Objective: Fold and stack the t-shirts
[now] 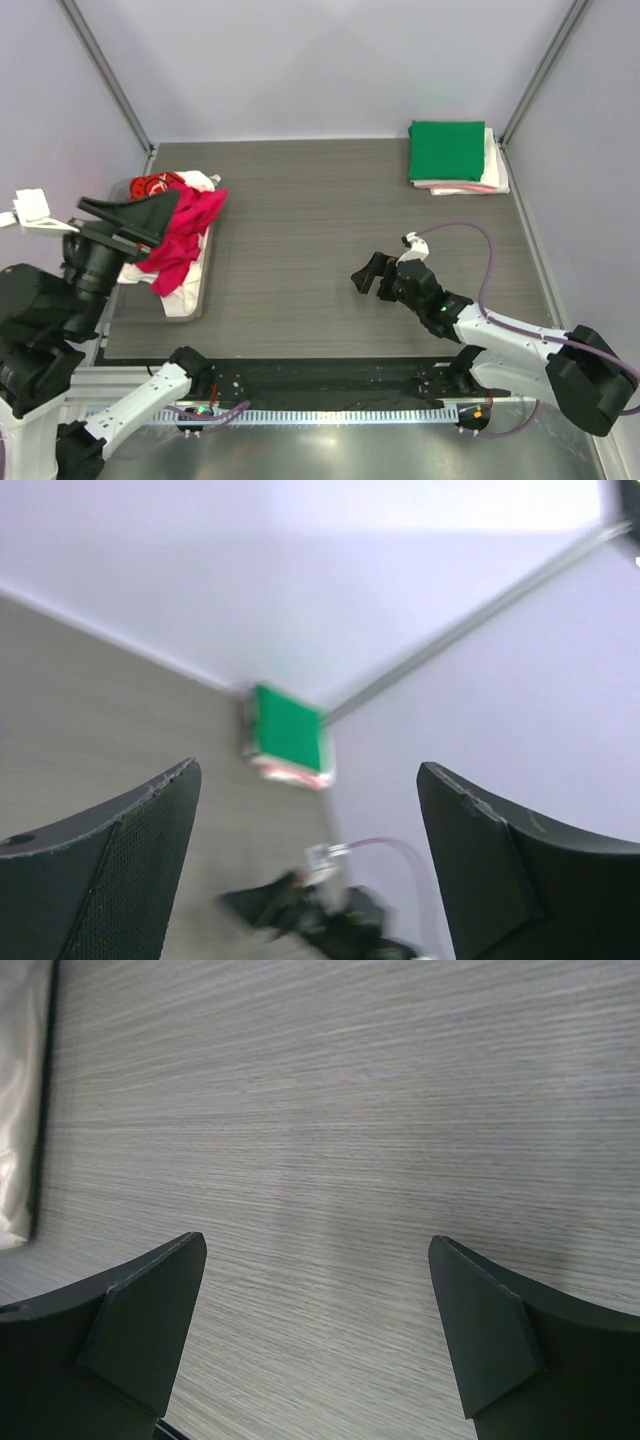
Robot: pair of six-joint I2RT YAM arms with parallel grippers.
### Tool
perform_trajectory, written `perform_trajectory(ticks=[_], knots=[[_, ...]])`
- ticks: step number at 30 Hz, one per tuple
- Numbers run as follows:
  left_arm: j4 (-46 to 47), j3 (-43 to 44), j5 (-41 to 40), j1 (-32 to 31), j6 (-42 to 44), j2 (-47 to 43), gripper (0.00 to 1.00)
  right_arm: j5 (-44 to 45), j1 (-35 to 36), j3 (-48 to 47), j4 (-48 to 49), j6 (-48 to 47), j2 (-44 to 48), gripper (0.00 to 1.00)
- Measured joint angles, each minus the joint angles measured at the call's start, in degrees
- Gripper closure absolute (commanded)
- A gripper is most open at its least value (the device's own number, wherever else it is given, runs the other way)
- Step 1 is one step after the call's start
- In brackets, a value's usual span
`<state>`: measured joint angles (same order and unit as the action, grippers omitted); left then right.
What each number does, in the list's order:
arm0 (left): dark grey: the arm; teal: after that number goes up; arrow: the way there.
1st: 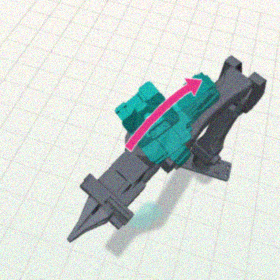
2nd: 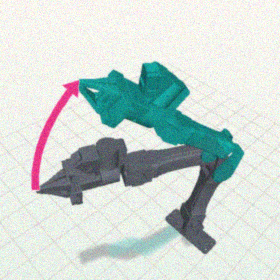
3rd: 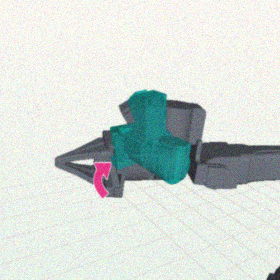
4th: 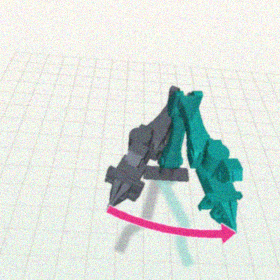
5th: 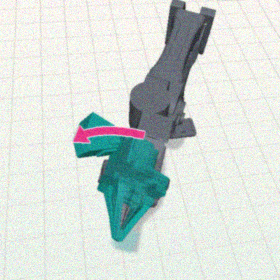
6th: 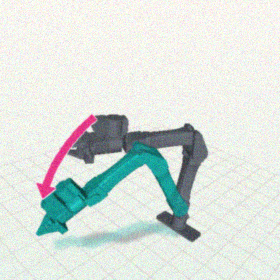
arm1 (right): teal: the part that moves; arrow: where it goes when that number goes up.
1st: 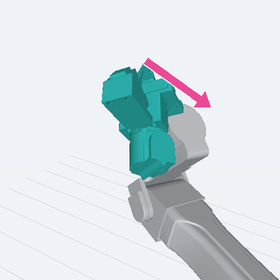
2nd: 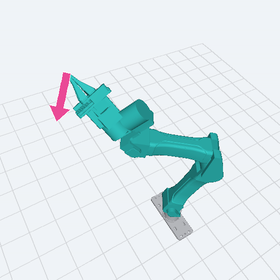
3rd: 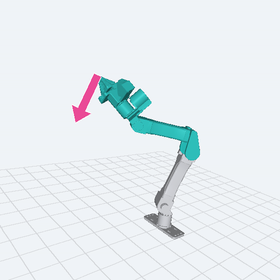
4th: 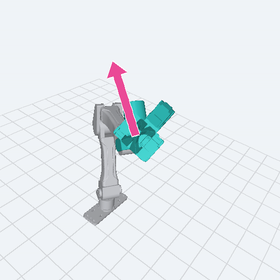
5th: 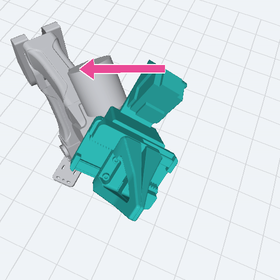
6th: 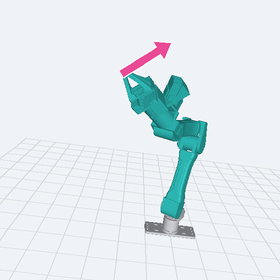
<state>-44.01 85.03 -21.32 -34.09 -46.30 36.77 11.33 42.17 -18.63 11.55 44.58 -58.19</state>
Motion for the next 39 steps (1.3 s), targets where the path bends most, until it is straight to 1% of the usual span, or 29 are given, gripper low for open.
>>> perform_trajectory(ticks=[2,3,6,9,11,16,20,28,31,39], knots=[[3.37,3.80,2.75,0.00,-3.72,1.64,0.06,-0.09,0.00,-0.26,-0.22,0.15,-1.60,0.00],[5.01,5.42,4.20,0.00,-6.10,2.73,0.00,-0.09,0.00,-0.68,-0.50,0.24,-2.67,0.00],[8.28,8.17,7.69,0.00,-13.05,6.95,0.00,-0.09,0.00,-1.97,-0.96,0.44,-5.01,0.00],[9.60,9.57,11.04,0.00,-18.62,12.20,0.00,-0.07,0.00,-2.82,-1.29,0.57,-5.84,0.00],[10.23,9.84,13.22,0.00,-21.64,15.50,0.00,0.02,0.00,-2.86,-1.29,0.70,-5.84,0.00],[10.38,9.75,16.39,-0.02,-27.15,19.71,0.00,0.15,0.00,-3.32,-1.38,0.94,-6.54,0.00],[10.88,9.77,16.87,0.00,-28.98,18.69,0.00,0.17,0.00,-4.37,-1.77,0.96,-8.20,0.00],[11.96,10.88,18.18,-0.02,-31.34,17.00,0.00,0.20,0.00,-4.44,-2.49,1.07,-8.31,0.00],[12.07,12.26,18.95,-0.02,-30.51,17.70,0.00,0.35,0.00,-4.44,-2.62,1.07,-8.31,0.00],[12.09,14.91,21.03,-0.02,-25.03,18.27,0.00,0.50,0.00,-4.44,-2.62,1.09,-8.31,0.00]])
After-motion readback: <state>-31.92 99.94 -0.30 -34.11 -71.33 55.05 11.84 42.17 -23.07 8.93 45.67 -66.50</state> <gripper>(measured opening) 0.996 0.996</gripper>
